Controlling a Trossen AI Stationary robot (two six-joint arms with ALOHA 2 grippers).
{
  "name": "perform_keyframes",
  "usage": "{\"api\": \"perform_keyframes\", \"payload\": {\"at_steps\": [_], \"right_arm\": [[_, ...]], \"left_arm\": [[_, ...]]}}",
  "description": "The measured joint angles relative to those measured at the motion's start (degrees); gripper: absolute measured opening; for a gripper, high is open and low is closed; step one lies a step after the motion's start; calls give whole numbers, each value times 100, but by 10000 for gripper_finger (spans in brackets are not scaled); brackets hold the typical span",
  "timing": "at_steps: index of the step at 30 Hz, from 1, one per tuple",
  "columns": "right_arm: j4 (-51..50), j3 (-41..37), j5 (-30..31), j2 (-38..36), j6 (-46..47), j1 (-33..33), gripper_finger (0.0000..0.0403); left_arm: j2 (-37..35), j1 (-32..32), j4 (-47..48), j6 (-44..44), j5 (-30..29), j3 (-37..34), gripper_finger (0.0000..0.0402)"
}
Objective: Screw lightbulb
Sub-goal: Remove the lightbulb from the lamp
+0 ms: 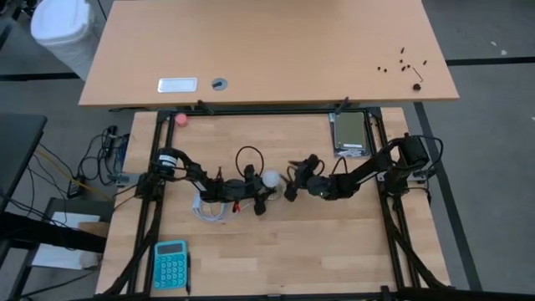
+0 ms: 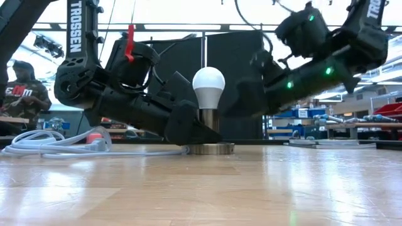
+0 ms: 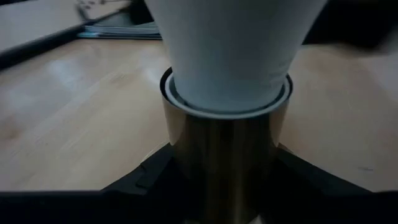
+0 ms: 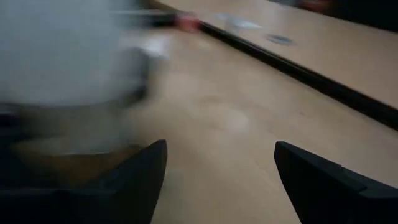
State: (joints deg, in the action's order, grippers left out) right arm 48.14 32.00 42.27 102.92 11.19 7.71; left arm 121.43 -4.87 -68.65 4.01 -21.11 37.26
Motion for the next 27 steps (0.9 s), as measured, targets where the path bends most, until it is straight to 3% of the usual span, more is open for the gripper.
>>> {"api": "perform_keyframes", "payload": {"at_steps": [2,4,8,13,16,27], "right_arm": [[-31,-52,29,21,174,-2,308],[116,-5,-787,14,137,81,308],[106,48,-1170,11,-9,157,308],[298,306,-2075,-7,-299,86,308],[-261,376,-2154,19,-254,28,308],[286,396,-2405,14,-663,-238,299]], "left_arm": [[-2,-25,5,-6,83,1,202],[-2,-22,-1,-14,126,-1,202],[-7,-25,-21,-57,94,-14,202],[0,-12,-25,-35,61,-1,202],[0,-12,-21,-26,57,1,202],[0,-12,-23,-3,37,1,202]]}}
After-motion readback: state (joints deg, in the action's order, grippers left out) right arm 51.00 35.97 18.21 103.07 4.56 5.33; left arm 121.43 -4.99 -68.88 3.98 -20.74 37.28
